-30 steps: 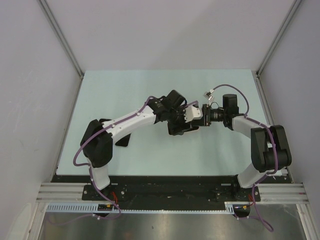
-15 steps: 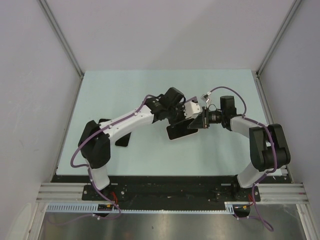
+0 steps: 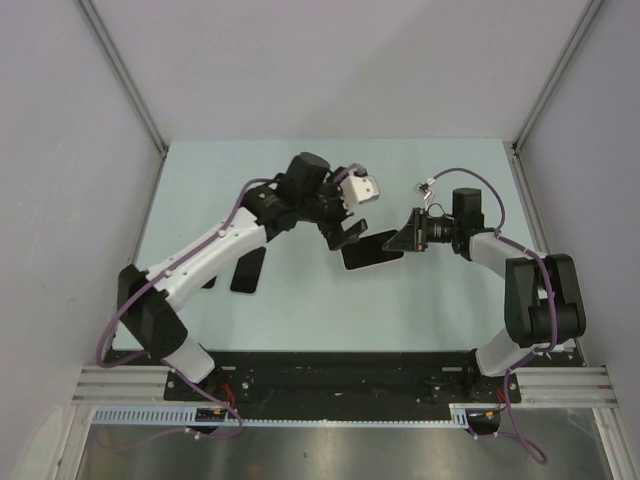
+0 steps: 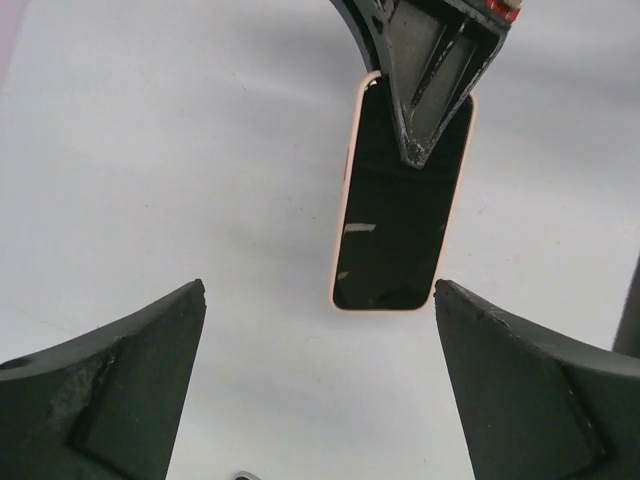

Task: Take the phone out of the phone case
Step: Pick up the phone at the center of the board.

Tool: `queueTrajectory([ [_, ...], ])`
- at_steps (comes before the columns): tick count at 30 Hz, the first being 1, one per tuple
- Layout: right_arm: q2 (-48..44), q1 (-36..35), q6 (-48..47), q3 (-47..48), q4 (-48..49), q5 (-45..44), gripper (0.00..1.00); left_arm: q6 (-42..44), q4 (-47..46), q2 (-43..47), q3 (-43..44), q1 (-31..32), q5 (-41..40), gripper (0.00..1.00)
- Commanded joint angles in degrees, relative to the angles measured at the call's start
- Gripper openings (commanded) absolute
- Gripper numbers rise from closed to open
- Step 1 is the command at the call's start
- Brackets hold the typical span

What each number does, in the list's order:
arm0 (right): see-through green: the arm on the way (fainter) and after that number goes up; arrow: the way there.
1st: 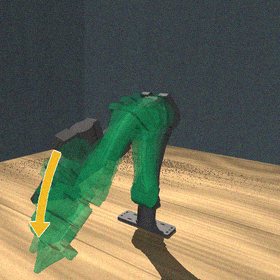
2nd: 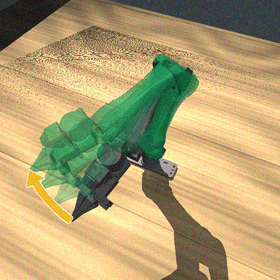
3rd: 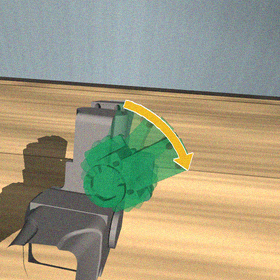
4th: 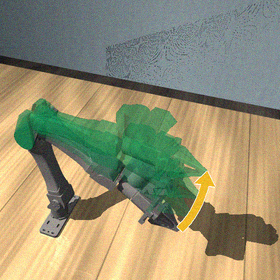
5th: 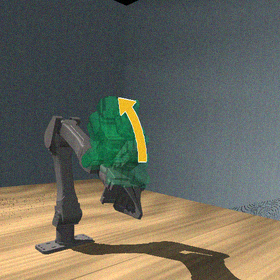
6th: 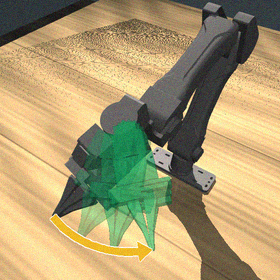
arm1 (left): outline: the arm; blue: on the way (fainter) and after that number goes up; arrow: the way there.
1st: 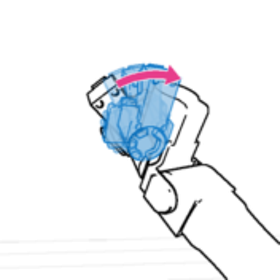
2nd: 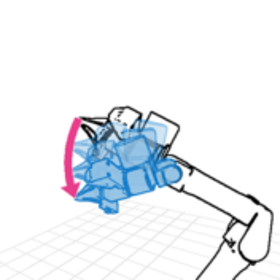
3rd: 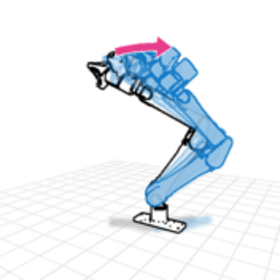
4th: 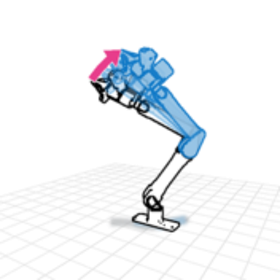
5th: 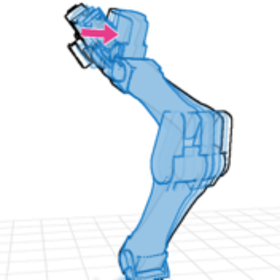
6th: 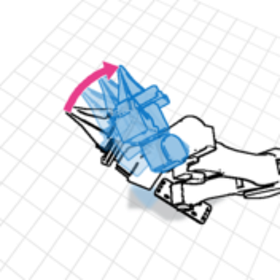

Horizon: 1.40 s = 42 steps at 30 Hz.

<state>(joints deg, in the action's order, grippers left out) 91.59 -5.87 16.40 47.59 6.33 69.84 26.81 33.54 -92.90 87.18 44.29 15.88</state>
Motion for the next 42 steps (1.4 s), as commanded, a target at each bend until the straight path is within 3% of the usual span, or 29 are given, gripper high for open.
queueTrajectory([
  [1, -4.5, 1.4, -2.2, 1.6, 2.8, 2.1, 0.0, -2.5, -1.1, 8.1, -0.8, -5.1, 13.7, 1.0],
  [10, -14.4, 5.0, -8.3, 1.6, 1.6, 1.9, 0.0, -4.2, -1.7, 8.0, -3.7, -10.5, 35.9, 1.0],
  [13, -18.9, 5.4, -10.5, 1.6, 0.9, 1.6, 0.0, -1.7, -3.4, 9.6, -4.3, -10.5, 35.5, 1.0],
  [18, -26.1, 6.9, -16.3, 1.6, -2.5, 1.9, 0.0, -7.0, -10.3, 11.6, -6.9, -10.9, 31.3, 1.0],
  [23, -32.6, 6.8, -18.4, 1.6, -1.2, 2.4, 0.0, -17.8, -12.1, 5.8, -5.3, -13.9, 43.2, 1.0],
  [25, -34.0, 6.8, -16.7, 1.6, 1.0, 2.6, 0.0, -21.9, -17.5, 5.0, -6.8, -14.8, 47.8, 1.0],
  [29, -36.0, 6.8, -11.0, 1.5, 7.6, 1.3, 0.0, -26.4, -26.5, 7.6, -11.8, -14.8, 48.4, 1.0],
  [32, -35.6, 6.7, -6.4, 1.5, 12.5, 0.1, 0.0, -34.9, -33.6, 9.7, -14.8, -14.8, 49.9, 1.0],
  [33, -34.9, 6.6, -5.1, 1.4, 13.7, -0.2, 0.0, -37.5, -41.6, 10.3, -17.5, -15.0, 50.5, 1.0],
  [38, -33.3, 4.2, 12.6, -6.2, 38.7, -3.7, 0.0, -43.9, -49.9, 12.1, -21.0, -14.1, 49.1, 1.0],
  [42, -30.6, 1.7, 15.0, -6.8, 40.3, -4.1, 0.0, -47.0, -53.7, 11.6, -22.0, -12.9, 48.7, 1.0],
])
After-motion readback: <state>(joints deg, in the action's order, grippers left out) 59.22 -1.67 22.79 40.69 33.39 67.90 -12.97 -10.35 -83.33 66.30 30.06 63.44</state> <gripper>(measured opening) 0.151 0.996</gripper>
